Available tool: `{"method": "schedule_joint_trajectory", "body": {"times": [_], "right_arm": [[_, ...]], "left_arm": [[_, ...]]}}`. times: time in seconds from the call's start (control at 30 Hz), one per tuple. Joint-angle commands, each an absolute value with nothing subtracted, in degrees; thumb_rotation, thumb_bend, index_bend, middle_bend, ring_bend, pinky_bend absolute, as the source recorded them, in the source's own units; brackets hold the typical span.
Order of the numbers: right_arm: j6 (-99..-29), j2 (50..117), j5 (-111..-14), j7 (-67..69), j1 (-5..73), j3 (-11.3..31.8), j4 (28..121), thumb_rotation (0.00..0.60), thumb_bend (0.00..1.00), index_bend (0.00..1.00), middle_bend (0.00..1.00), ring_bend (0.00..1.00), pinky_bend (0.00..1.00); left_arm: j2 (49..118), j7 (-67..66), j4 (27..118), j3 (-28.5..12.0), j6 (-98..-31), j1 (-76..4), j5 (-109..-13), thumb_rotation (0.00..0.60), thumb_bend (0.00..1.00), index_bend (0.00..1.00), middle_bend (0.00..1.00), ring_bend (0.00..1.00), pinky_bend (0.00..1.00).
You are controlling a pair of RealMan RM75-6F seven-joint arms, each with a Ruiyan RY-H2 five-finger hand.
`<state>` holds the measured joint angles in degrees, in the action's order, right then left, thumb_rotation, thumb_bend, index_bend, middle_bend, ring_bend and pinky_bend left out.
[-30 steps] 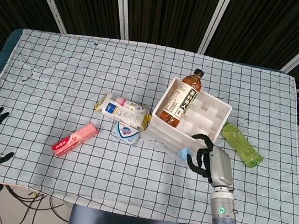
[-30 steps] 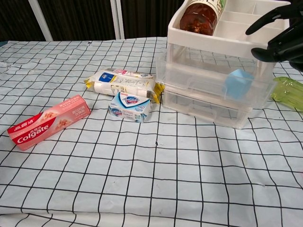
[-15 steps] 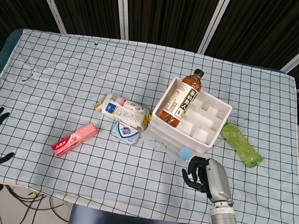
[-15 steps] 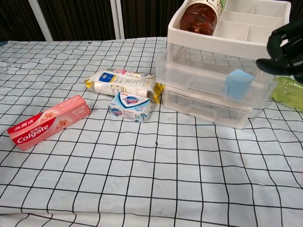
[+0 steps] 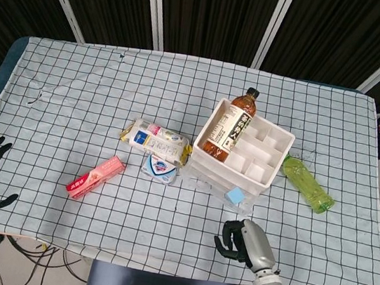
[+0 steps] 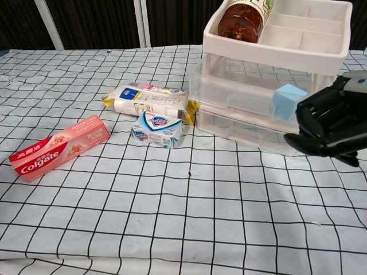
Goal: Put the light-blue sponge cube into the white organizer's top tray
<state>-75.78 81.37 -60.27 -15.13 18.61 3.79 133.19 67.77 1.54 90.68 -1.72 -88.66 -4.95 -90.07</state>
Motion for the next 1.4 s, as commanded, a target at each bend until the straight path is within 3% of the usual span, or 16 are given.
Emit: {"method": "schedule_joint_trajectory", "body": {"times": [0.03,0.9,1.4], "right_arm": [[-75.31,83.43,-59.07,-16.15,19.39,4.14,132.28,0.6,0.35,0.79,0.8,0.84,0.8],[-74.04,98.84,-47.57,-20.96,27.37,12.1,122.61,0.6,0.35,0.79,0.8,0.84,0.8],[-73.57,102.1,-41.05,-21.94,31.47,18.23,116.51,0.6,0.35,0.79,0.8,0.84,0.8]], "left_arm": [[67.76,1.59,90.71,-1.74,-88.58,-4.97,-90.01,0.6,0.06,0.0,0.0,0.0,0.0],[67.57,1.99,91.02,-2.08,-87.57,-5.23,-88.79,0.6,0.06,0.0,0.0,0.0,0.0],[67.41,2.33,91.22,-2.4,-87.3,-5.38,-88.25,0.6,0.06,0.0,0.0,0.0,0.0]]}}
